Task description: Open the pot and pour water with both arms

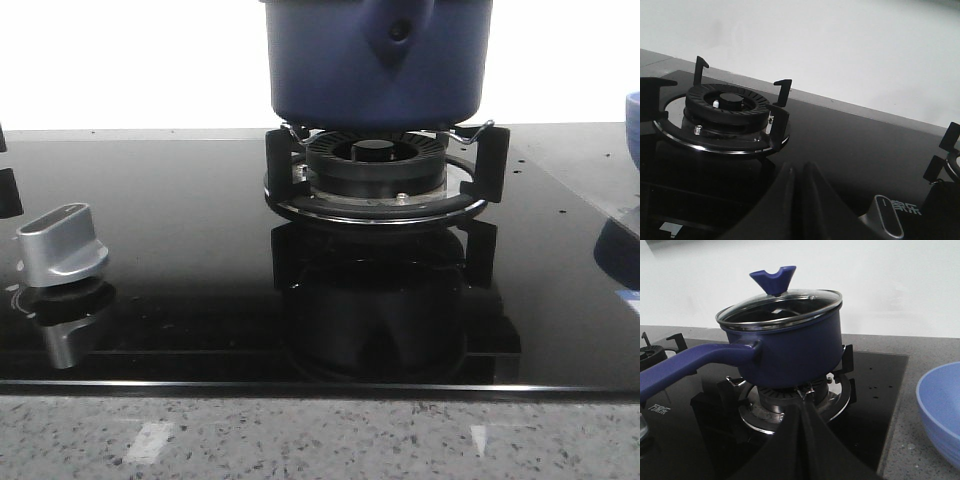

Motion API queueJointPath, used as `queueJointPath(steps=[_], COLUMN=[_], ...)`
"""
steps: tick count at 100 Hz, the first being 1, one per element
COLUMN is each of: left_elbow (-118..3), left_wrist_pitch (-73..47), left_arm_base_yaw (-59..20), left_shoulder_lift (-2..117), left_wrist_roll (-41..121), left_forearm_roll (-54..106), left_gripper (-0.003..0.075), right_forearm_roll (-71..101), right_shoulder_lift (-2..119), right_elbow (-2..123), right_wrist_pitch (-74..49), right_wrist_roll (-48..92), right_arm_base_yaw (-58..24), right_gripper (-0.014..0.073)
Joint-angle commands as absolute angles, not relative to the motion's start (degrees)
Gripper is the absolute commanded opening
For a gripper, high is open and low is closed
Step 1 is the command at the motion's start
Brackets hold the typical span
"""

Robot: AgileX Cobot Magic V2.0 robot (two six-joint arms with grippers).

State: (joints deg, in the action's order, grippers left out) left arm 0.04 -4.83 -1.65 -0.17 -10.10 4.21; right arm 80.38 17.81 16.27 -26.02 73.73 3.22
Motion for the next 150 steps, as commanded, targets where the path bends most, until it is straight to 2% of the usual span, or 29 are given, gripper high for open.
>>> queueJointPath(steps=[1, 62, 81, 88, 105, 113, 121, 150], left_elbow=[1.90, 1.90, 1.90, 1.90, 1.90, 1.90, 1.90, 1.90], left_wrist_pitch=[-0.60, -0.60, -0.60, -0.60, -0.60, -0.60, -0.60, -0.60], left_arm_base_yaw=[-2.10, -2.10, -2.10, -2.10, -2.10, -2.10, -2.10, -2.10], left_shoulder_lift=[-1.86, -1.86, -1.86, -1.86, -1.86, -1.86, -1.86, -1.86], left_wrist_roll=[-10.63, -10.63, -10.63, -10.63, -10.63, -10.63, -10.63, -10.63], left_forearm_roll=[4.11, 4.11, 4.11, 4.11, 4.11, 4.11, 4.11, 4.11], left_gripper=[-0.0020, -0.0020, -0.0020, -0.0020, -0.0020, -0.0020, -0.0020, -0.0020], right_forearm_roll=[82.12, 82.12, 80.93, 69.96, 16.97, 0.00, -9.03, -9.69], right_shoulder_lift=[18.09, 18.09, 18.09, 18.09, 18.09, 17.84, 16.13, 2.23], right_elbow=[17.69, 17.69, 17.69, 18.03, 17.26, 15.88, 13.47, 0.26], right_wrist_pitch=[-25.03, -24.63, -19.76, -17.62, -13.52, -10.64, -7.10, 1.40], right_wrist_roll=[74.35, 74.35, 72.94, 61.36, 3.70, -10.30, -14.44, -14.33], right_arm_base_yaw=[3.12, 3.12, 3.12, 3.12, 3.12, 3.12, 2.62, -0.36], right_gripper=[-0.0056, -0.0056, -0.0056, -0.0056, -0.0056, -0.0056, -0.0056, -0.0056])
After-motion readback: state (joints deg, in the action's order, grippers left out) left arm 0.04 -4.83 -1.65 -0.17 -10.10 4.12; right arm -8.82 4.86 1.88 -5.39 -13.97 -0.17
